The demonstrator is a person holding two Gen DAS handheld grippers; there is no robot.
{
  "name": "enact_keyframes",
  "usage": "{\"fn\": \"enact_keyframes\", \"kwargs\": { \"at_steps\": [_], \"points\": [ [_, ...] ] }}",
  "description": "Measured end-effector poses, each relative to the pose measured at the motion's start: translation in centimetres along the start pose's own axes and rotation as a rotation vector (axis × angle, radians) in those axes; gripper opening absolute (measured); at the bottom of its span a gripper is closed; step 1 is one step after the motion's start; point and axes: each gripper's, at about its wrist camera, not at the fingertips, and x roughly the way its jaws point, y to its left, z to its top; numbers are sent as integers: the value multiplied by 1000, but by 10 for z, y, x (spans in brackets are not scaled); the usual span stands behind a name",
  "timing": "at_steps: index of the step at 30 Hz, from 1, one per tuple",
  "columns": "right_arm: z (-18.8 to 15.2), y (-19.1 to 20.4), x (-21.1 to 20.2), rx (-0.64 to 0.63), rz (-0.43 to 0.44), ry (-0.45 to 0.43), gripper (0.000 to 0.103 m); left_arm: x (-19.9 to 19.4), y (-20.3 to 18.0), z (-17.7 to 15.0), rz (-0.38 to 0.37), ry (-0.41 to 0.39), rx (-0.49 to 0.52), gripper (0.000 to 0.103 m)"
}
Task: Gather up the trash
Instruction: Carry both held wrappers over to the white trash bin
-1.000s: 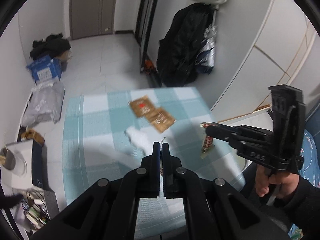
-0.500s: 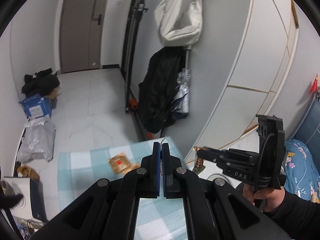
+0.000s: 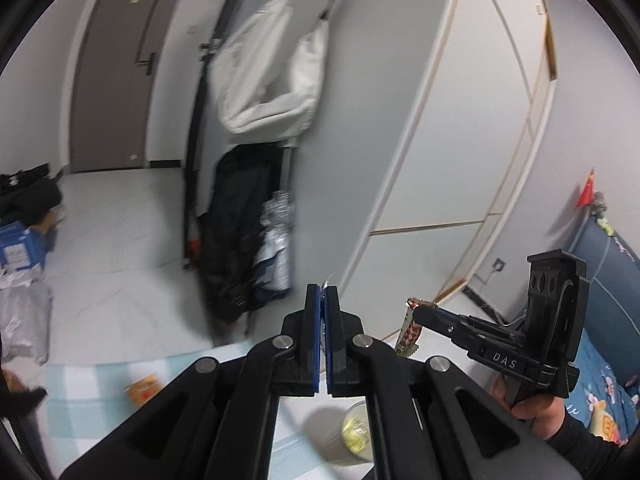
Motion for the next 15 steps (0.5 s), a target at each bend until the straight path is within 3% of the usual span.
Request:
{"fn": "enact_keyframes", "kwargs": {
  "at_steps": [8,15],
  "points": [
    [8,-53,-52,27,-122,-66,14,56,-64,-5,-115,107,114,0],
    [-23,-119,-76,149,-232,-78,14,117,-113,-17,-201,229,229,0]
  ]
}}
